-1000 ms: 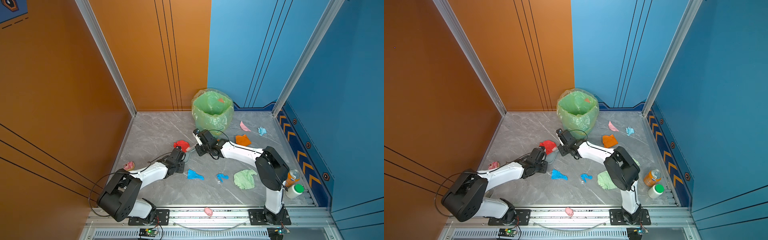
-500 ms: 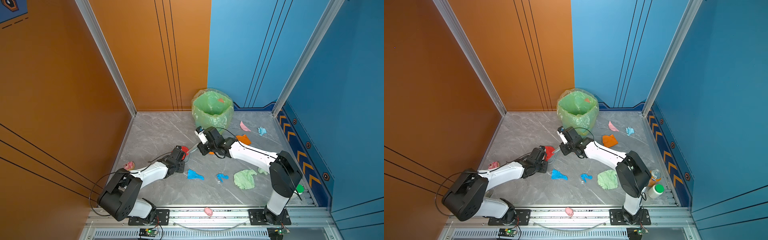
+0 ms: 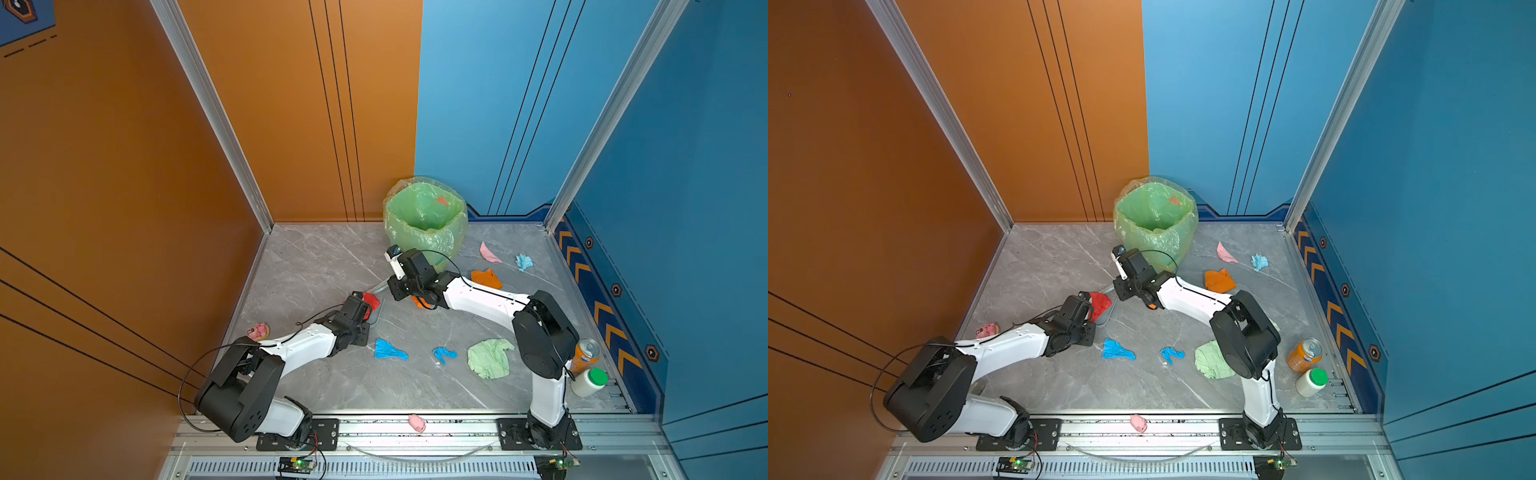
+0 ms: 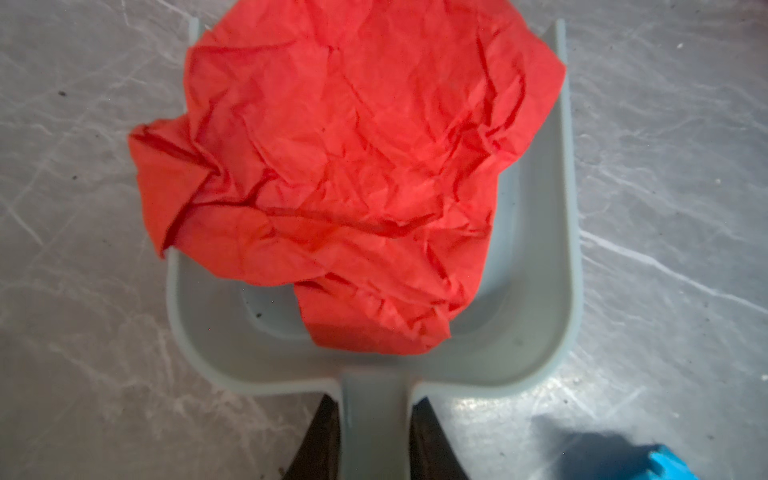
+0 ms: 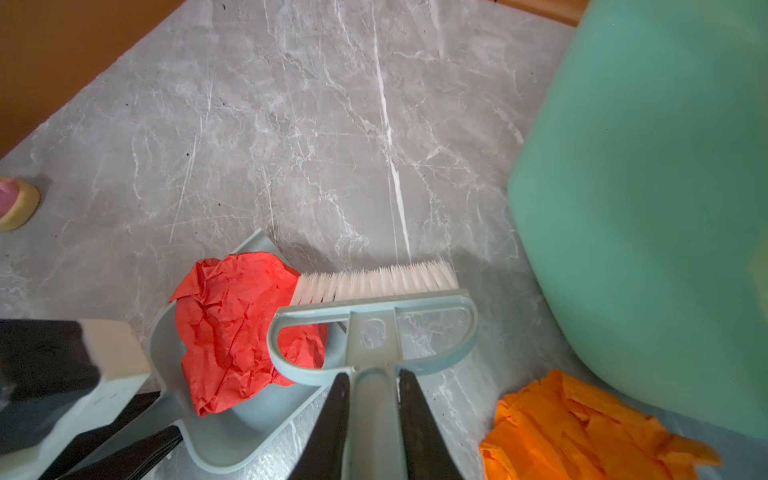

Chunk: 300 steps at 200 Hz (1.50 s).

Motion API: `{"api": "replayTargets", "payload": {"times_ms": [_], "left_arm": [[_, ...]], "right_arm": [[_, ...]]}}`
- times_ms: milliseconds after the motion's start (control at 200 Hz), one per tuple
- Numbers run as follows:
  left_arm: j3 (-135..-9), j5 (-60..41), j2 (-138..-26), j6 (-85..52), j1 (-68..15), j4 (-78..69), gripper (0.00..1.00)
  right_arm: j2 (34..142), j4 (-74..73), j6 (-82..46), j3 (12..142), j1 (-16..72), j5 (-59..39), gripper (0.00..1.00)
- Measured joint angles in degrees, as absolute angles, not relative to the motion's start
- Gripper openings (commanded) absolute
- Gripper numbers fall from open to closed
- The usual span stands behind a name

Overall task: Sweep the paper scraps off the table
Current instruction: 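Sweep the red scrap with the right gripper's brush into the left gripper's dustpan, then lift the dustpan with the left gripper over the bin and tip the red scrap in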

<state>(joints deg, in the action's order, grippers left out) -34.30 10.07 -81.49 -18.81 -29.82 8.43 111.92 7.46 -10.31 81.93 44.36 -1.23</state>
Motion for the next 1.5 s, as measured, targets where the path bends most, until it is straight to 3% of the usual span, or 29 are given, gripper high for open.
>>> {"api": "replayTargets", "payload": {"times_ms": [661,1106,1502], "left_arm": [[-34.41,10.46,-81.21,-18.52,-30.26,8.54,0.00],[-34.39,12.51,-74.00,-17.43,-31.11,8.69,0.00],[-40.32,16.97,-65.82,-14.94,-31.20,20.40,0.00]], "right_arm": [[104.62,9.89,-7.25,76.36,45.91,0.38,0.00],[98.32,10.13,-7.25,76.42,43.75,2.92,0.00],[82.32,16.14,-6.94,74.00,41.17,2.55,0.00]]}}
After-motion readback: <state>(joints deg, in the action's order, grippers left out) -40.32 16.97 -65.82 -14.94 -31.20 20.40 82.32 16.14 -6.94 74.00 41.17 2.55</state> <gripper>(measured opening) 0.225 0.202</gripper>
